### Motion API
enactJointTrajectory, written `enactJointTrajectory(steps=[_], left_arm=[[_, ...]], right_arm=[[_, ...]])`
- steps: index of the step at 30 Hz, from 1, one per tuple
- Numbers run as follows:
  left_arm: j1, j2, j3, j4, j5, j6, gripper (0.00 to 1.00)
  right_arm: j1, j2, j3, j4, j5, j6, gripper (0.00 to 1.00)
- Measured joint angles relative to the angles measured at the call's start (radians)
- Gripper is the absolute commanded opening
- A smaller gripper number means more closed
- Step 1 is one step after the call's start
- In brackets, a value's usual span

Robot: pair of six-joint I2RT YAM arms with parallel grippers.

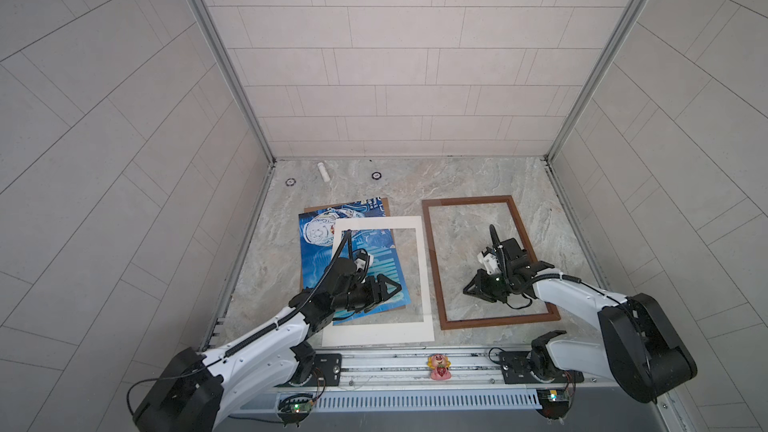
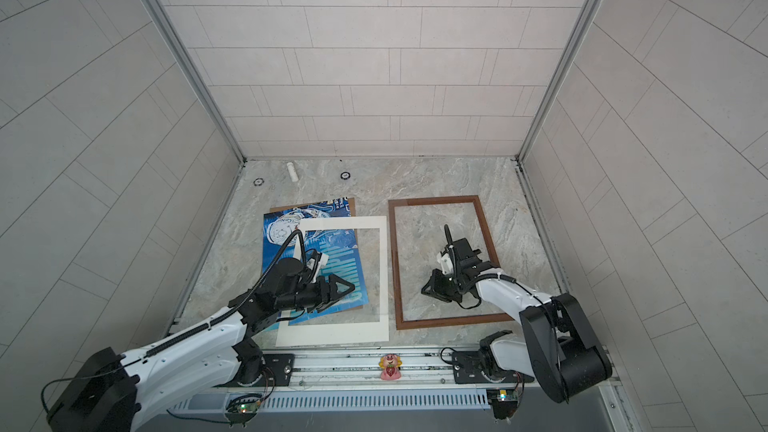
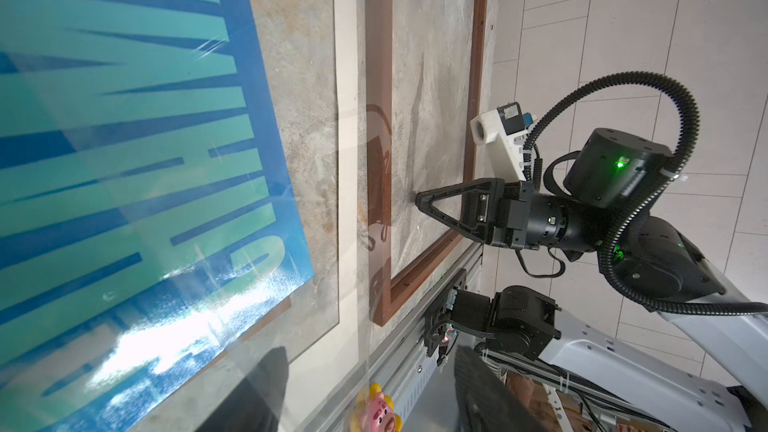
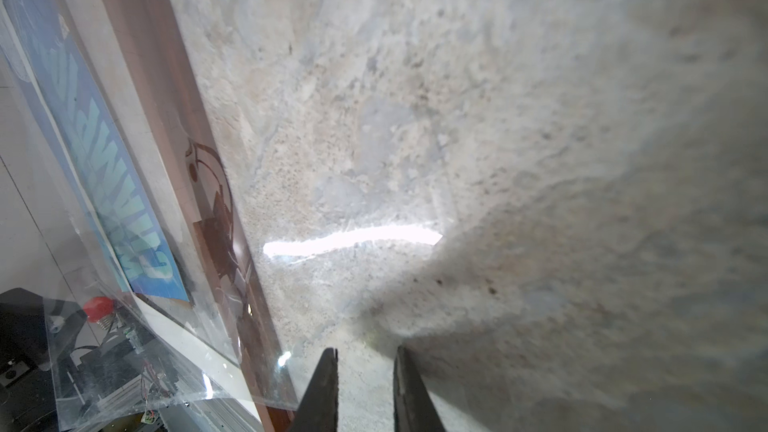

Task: Put the photo into the frame

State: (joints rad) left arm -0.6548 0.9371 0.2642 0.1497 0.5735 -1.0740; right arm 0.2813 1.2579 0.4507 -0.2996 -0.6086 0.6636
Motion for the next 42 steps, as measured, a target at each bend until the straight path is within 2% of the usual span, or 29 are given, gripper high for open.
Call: enactJointTrajectory(steps=[2,9,11,13,17,22,26,31,35,39,42], left_arm=[[0.0,0.047,0.0,0.018,-0.004,-0.007,0.53],[-0.005,0.157,-0.015,0.045,-0.041,-0.018,0.43],[-0.006,0.157,-0.017,0.048,-0.061,-0.022,0.29],[-0.008,0.157,-0.017,0.057,-0.078,-0.021,0.23],[-0.009,0.136,-0.016,0.064,-0.118,-0.023,0.03],[-0.009,0.121,0.045,0.029,-0.154,-0.013,0.0],[-0.009,0.124,0.177,-0.033,-0.166,0.019,0.0],[-0.009,0.193,0.41,-0.132,-0.158,0.082,0.0],[-0.009,0.327,0.618,-0.171,-0.128,0.122,0.0],[-0.01,0.513,0.879,-0.216,-0.106,0.152,0.0],[-0.013,0.673,1.136,-0.238,-0.069,0.159,0.0]], right_arm=[[0.0,0.002,0.0,0.003,-0.003,-0.001,0.21],[0.0,-0.002,0.0,0.002,-0.008,0.003,0.21],[0.0,-0.006,0.0,-0.001,-0.008,0.005,0.24],[0.0,-0.011,0.0,-0.006,-0.008,0.006,0.29],[0.0,-0.024,0.022,-0.043,-0.009,0.005,0.44],[-0.013,-0.04,0.115,-0.105,-0.011,-0.027,0.52],[-0.109,-0.103,0.191,-0.172,0.0,-0.058,0.54],[-0.304,-0.205,0.23,-0.214,0.037,-0.122,0.59],[-0.453,-0.22,0.248,-0.223,0.05,-0.134,0.64],[-0.511,-0.207,0.218,-0.208,0.043,-0.103,0.66],[-0.557,-0.219,0.148,-0.193,0.04,-0.095,0.67]])
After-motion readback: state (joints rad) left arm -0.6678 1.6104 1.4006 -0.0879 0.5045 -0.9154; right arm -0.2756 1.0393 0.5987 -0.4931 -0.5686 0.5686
